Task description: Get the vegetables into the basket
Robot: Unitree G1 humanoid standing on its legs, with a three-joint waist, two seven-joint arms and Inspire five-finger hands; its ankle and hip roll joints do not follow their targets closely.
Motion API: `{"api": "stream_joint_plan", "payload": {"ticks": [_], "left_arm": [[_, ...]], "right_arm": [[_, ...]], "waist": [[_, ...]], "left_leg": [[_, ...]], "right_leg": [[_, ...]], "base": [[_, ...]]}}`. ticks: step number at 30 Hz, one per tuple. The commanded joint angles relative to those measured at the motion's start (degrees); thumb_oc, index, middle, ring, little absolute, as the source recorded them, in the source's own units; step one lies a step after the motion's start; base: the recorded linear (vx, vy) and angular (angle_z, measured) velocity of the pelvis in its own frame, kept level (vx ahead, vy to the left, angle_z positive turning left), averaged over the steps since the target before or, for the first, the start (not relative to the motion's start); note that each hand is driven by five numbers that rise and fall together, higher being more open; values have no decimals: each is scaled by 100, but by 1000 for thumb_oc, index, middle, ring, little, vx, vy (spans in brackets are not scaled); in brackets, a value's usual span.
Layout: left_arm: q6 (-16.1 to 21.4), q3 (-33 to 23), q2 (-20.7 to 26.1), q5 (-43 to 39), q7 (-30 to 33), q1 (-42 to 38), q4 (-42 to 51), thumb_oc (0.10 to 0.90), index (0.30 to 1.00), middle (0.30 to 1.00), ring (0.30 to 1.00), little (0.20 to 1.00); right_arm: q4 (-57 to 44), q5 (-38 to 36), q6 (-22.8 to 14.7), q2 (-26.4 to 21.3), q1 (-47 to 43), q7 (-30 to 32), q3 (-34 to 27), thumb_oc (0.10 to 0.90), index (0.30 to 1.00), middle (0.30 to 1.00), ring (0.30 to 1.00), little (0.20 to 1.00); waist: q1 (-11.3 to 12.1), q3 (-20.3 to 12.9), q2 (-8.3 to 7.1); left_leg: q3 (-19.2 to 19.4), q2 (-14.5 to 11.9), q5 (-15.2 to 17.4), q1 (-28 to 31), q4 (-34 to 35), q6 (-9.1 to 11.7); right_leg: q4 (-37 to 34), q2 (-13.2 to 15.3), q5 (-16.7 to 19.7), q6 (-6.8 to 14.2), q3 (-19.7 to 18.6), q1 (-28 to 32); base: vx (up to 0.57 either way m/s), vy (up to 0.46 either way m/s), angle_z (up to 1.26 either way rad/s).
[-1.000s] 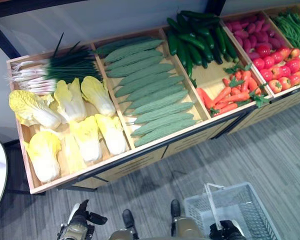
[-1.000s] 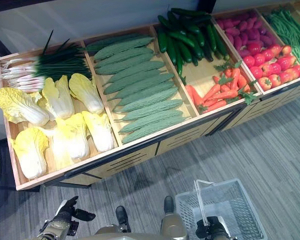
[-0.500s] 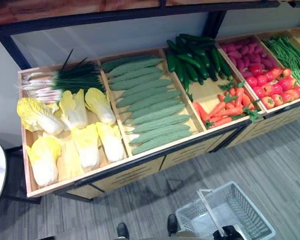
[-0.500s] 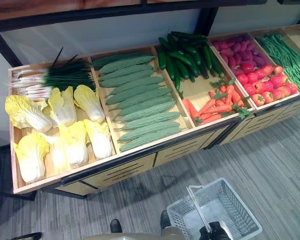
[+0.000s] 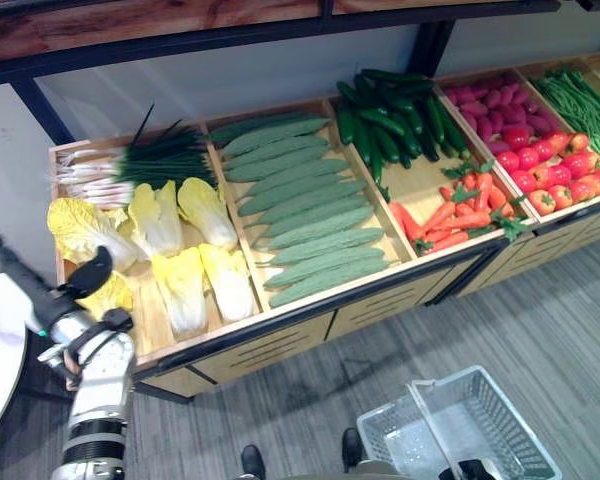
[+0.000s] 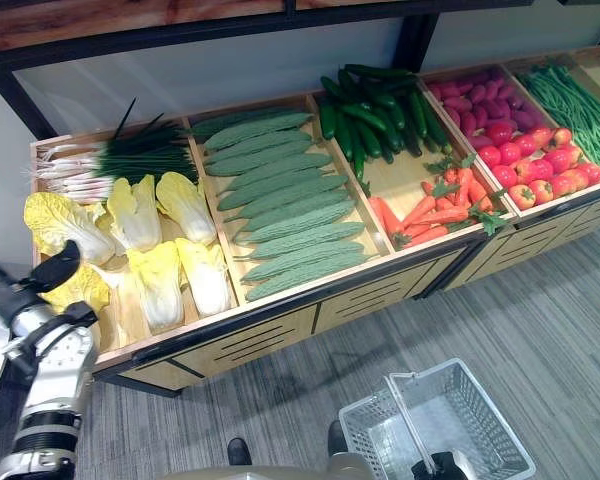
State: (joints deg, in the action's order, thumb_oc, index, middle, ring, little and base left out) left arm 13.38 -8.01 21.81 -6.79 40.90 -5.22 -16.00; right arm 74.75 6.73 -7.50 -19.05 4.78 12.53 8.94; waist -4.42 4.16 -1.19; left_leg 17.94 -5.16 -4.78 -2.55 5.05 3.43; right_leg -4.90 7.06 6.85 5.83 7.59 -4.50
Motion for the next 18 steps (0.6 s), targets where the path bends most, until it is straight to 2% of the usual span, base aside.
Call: {"api": "stream_joint_plan", "payload": {"ticks": [1, 3, 6, 12, 18], "left_arm": [[777, -77, 222, -686, -900, -353, -87, 900, 1000, 1000, 1000, 1000], [764, 263, -34, -777, -1068, -393, 204, 900, 1000, 1000, 1000, 1000], [673, 319, -130, -633, -1074, -293, 486, 900, 1000, 1000, 1000, 1000], [471, 335, -183, -245, -976, -58, 687, 900, 1000, 1000, 1000, 1000], [186, 405, -32, 614, -791, 190, 633, 900, 1000, 1000, 1000, 1000]], "right_arm": [[-6, 112, -27, -56, -116, -29, 160, 400, 300, 300, 300, 300], [-72, 161, -27, -60, -129, -49, 211, 400, 300, 300, 300, 300], [-38, 128, -22, -36, -119, -48, 175, 400, 300, 300, 300, 300], [35, 84, -41, 11, -63, -5, 125, 400, 300, 300, 300, 300], [81, 18, -73, 87, -53, 63, 119, 400, 300, 300, 300, 300]], "waist": [[-31, -31, -232], [-83, -43, -252], [-69, -51, -261], [-51, -62, -275], [-3, -47, -279]], "left_leg": [[179, -359, -48, 119, -5, 450], [225, -382, -44, 163, -5, 447], [244, -398, -40, 176, -5, 445], [246, -433, -40, 195, -5, 452], [240, -466, -50, 186, -5, 463]], "right_leg": [[14, 643, 323, 625, -75, -149], [7, 628, 325, 619, -129, -151], [3, 612, 316, 616, -128, -153], [5, 582, 300, 607, -132, -148], [1, 547, 269, 583, -100, -142]], "base": [[0, 11, -3], [10, -3, -13], [1, -17, -12], [1, -7, -2], [0, 0, 0]]}}
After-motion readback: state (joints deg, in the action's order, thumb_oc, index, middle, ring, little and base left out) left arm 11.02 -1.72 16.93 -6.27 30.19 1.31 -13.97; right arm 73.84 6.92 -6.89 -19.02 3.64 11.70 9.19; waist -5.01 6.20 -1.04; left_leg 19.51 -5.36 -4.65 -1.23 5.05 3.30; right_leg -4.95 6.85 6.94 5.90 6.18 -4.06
